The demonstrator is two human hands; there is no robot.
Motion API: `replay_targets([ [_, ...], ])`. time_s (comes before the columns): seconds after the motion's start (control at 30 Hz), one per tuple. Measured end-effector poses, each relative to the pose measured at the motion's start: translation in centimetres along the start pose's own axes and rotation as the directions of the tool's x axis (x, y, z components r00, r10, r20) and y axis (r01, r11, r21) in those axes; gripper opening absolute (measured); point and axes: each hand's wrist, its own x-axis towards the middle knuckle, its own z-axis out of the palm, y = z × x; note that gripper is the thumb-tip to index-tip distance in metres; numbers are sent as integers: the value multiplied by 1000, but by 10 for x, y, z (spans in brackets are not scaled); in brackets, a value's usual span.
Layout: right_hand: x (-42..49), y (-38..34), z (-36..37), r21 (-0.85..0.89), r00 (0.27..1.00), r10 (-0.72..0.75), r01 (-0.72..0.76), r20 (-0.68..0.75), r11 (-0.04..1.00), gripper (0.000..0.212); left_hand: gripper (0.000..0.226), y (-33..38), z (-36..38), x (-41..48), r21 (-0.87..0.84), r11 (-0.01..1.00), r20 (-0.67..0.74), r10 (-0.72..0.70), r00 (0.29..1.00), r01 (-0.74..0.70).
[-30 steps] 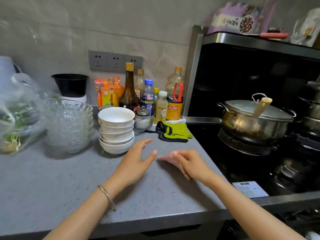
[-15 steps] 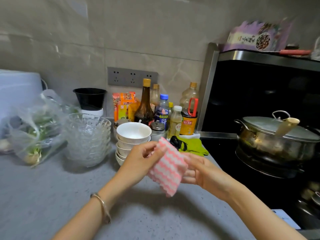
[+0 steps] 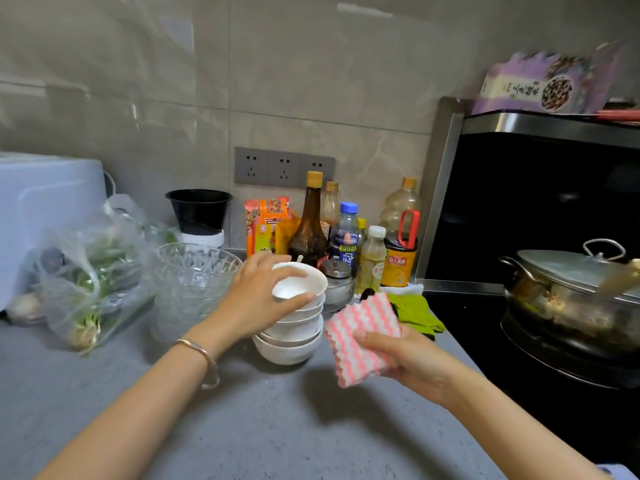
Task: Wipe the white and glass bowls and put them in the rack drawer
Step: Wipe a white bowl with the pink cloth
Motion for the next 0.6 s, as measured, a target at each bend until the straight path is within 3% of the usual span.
replay_targets([
  [0.1, 5, 2, 0, 21, 999, 40, -40, -15, 999, 24, 35, -18, 1, -4, -7, 999, 143, 46, 989, -45],
  [0.33, 7, 7, 3, 19, 996, 81, -80, -46, 997, 30, 25, -26, 1, 2, -70, 990, 198, 131, 971, -119],
  [0.43, 2, 6, 3, 50, 995, 83, -80, -54, 996, 34, 29, -26, 4, 2, -78, 986, 153, 156, 976, -146],
  [0.6, -7, -3, -1, 185, 997, 35, -21, -75, 982, 22, 29, -14, 8, -2, -185, 974, -62, 119, 991, -129],
])
